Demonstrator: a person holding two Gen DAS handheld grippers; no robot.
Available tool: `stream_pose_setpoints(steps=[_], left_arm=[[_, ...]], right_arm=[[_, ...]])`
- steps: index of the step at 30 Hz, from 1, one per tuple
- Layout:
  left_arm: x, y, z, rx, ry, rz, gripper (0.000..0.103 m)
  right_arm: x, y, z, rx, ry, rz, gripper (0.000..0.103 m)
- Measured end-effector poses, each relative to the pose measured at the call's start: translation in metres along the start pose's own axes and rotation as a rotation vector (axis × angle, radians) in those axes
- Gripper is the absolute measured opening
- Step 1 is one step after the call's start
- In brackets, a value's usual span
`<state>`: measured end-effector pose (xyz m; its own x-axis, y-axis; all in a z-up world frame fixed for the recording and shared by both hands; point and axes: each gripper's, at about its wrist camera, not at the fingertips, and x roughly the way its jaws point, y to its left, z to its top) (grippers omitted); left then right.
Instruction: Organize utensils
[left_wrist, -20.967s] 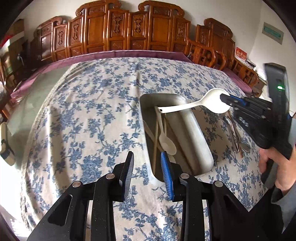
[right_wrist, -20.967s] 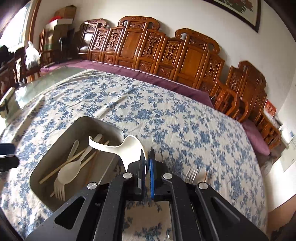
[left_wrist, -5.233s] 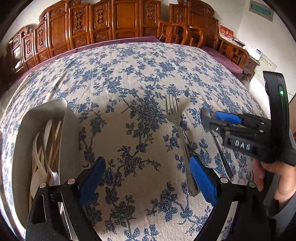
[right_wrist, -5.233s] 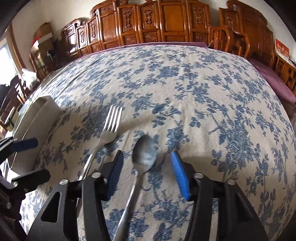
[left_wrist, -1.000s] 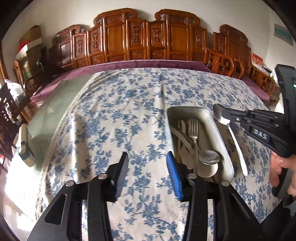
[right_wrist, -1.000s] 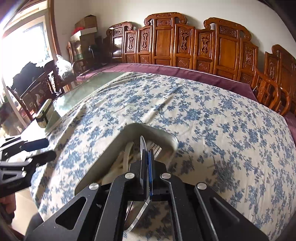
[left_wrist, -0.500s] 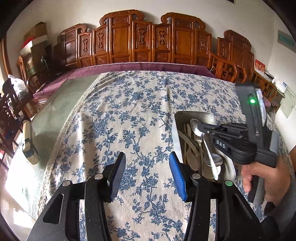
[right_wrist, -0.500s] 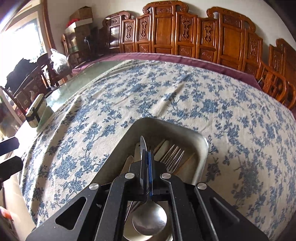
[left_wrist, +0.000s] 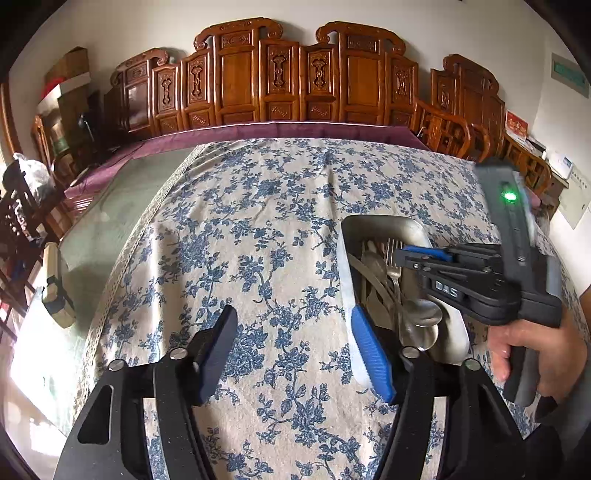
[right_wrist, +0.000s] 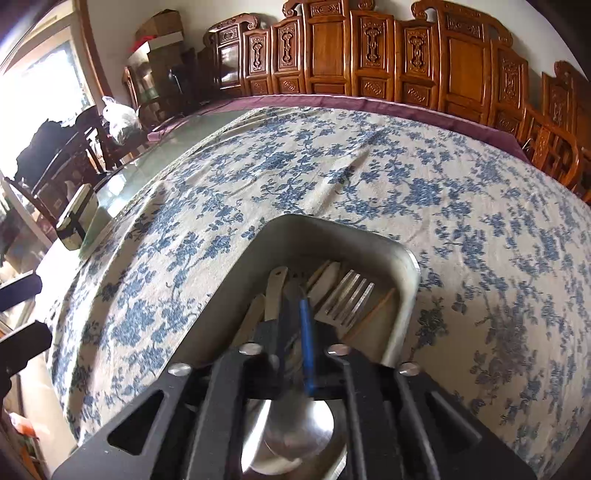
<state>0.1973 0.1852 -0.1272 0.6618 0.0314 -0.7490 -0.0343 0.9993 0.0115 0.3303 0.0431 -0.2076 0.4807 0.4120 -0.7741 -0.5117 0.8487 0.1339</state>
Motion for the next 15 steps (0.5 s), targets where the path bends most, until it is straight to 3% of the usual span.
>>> stream_pose_setpoints(steps=[6,8,11,15], left_arm=[[-0.01,-0.019,0.0,0.023,-0.016,0.004,0.082],[-0.014,-0.029,-0.002,0.034,-0.022,0.006,0.086],[-0.019,-0.045,-0.004,0.041,-0.018,0.001,0.09],[-0.022,-0.067,-0.008,0.043,-0.004,-0.005,0.093]], right_arm=[[-0.048,-0.013,-0.018,0.003,-0.073,-0.029,0.044],[-0.069,-0.019,-0.027,0.011,-0.096,-0.041,0.057],[-0.096,-0.029,-0.038,0.026,-0.126,-0.074,0.075],[-0.134,-0.046,-0.057,0.049,-0.162,-0.134,0.09]])
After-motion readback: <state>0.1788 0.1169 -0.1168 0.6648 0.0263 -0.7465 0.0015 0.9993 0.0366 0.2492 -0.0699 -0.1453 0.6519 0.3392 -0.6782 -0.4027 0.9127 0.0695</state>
